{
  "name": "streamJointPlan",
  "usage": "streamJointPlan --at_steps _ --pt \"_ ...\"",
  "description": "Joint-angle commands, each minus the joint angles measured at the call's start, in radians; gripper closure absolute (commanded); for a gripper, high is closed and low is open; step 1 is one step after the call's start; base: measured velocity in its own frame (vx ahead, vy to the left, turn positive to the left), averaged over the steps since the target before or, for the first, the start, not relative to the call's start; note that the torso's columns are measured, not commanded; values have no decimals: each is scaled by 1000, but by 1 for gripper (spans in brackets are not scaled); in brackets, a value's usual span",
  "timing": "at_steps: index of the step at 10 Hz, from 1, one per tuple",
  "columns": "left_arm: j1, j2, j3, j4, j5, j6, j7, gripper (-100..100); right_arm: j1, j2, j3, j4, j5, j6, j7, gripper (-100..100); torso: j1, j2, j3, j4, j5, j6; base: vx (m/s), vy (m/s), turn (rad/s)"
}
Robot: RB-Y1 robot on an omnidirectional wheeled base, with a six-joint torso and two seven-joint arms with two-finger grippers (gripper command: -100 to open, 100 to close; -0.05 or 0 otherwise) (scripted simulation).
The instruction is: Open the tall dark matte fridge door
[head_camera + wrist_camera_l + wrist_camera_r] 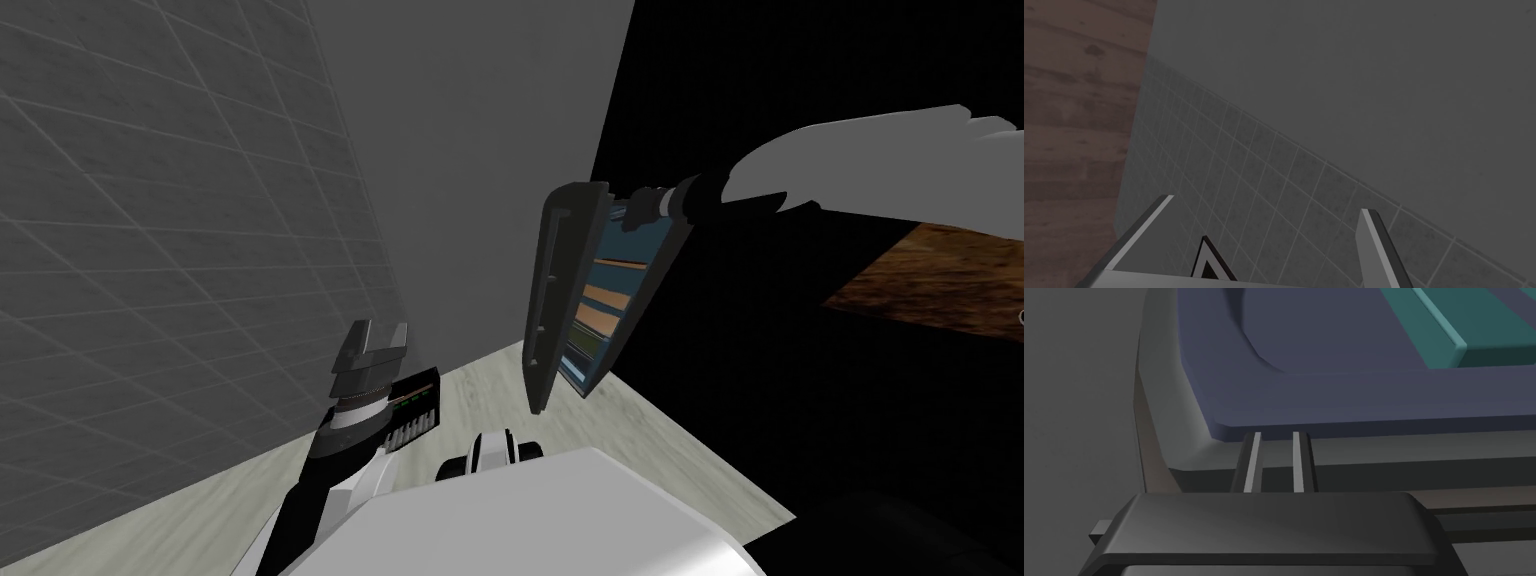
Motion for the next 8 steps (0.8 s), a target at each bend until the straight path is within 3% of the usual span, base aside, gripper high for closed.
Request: streamJointPlan --at_steps 1,8 --pt "0 0 0 0 0 0 0 0 8 -16 5 15 8 12 -7 -100 5 3 3 1 2 1 90 193 -38" --pt "0 0 0 0 0 0 0 0 33 -58 16 53 26 42 -21 -100 6 11 8 4 3 1 100 203 -40"
